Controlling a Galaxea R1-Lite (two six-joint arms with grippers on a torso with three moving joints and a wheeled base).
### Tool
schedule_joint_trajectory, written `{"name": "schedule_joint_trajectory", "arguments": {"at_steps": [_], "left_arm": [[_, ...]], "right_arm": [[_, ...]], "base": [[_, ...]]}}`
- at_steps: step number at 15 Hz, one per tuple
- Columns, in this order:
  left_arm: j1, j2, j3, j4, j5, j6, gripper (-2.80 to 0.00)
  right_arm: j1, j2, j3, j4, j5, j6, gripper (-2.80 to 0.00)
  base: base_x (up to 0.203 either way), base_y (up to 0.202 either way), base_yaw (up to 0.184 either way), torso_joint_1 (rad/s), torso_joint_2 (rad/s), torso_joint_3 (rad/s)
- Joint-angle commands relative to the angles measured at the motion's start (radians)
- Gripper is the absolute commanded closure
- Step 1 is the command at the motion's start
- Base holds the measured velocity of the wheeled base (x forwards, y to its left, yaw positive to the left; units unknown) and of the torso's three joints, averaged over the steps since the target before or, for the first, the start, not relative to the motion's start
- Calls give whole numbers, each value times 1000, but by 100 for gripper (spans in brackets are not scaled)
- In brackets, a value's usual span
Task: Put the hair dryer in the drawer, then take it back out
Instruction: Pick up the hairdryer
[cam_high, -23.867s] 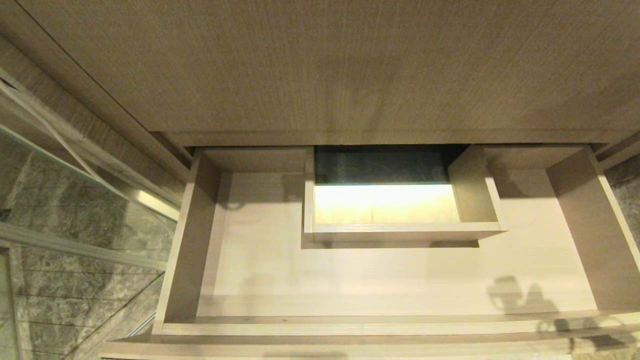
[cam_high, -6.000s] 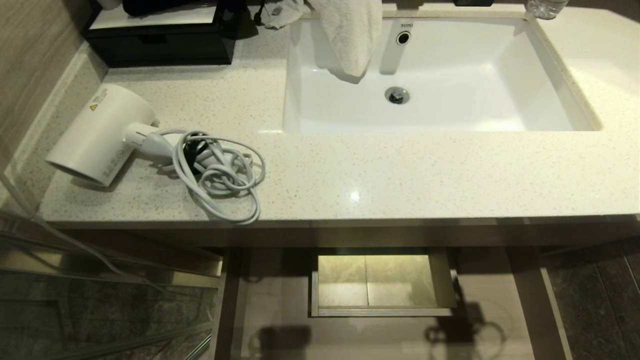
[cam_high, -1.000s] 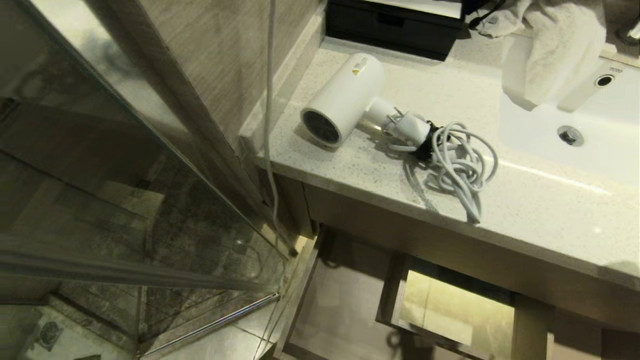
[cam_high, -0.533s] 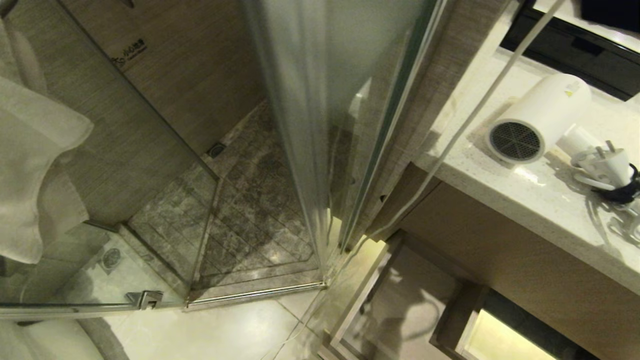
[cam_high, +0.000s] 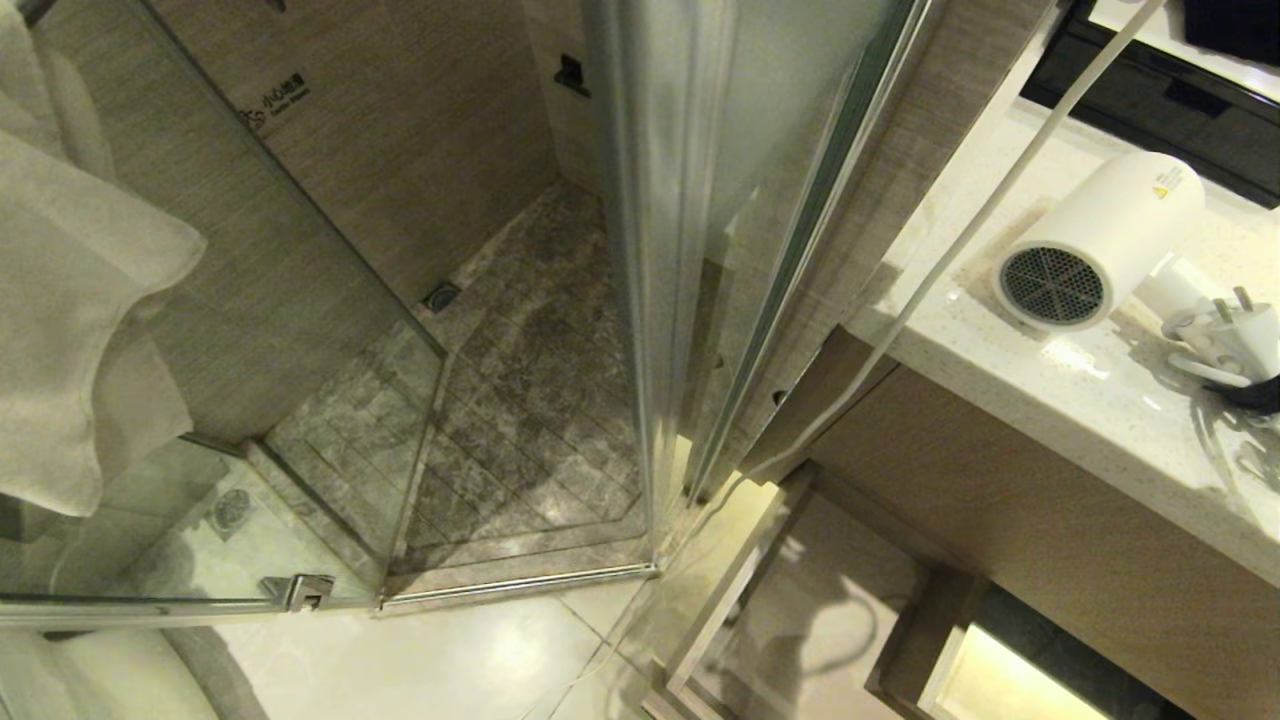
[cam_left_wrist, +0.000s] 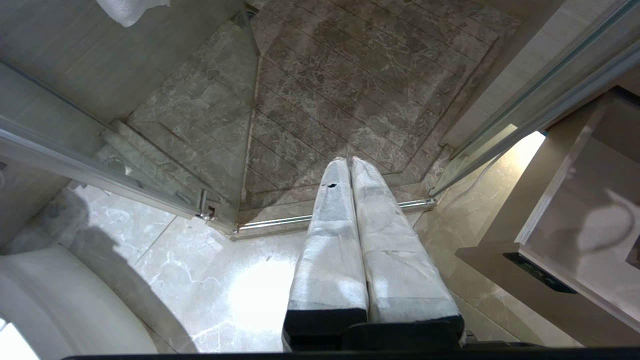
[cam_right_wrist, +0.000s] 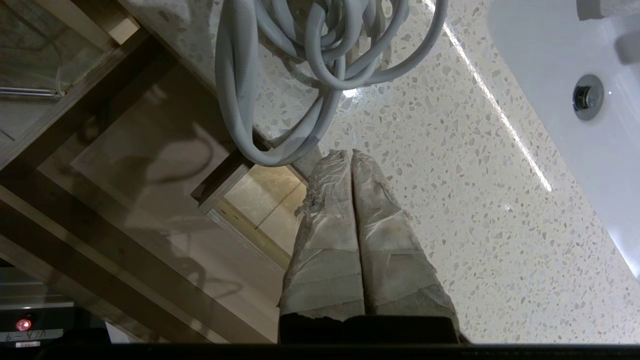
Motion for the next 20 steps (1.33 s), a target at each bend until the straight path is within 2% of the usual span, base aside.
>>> {"name": "schedule_joint_trajectory", "arguments": {"at_steps": [1, 20], "left_arm": [[0, 0, 0, 0, 0, 0, 0], [0, 0, 0, 0, 0, 0, 0]], "right_arm": [[0, 2, 0, 2, -1, -2, 0], [0, 2, 0, 2, -1, -2, 0]], "base": [[0, 0, 0, 0, 0, 0], [0, 0, 0, 0, 0, 0]]}}
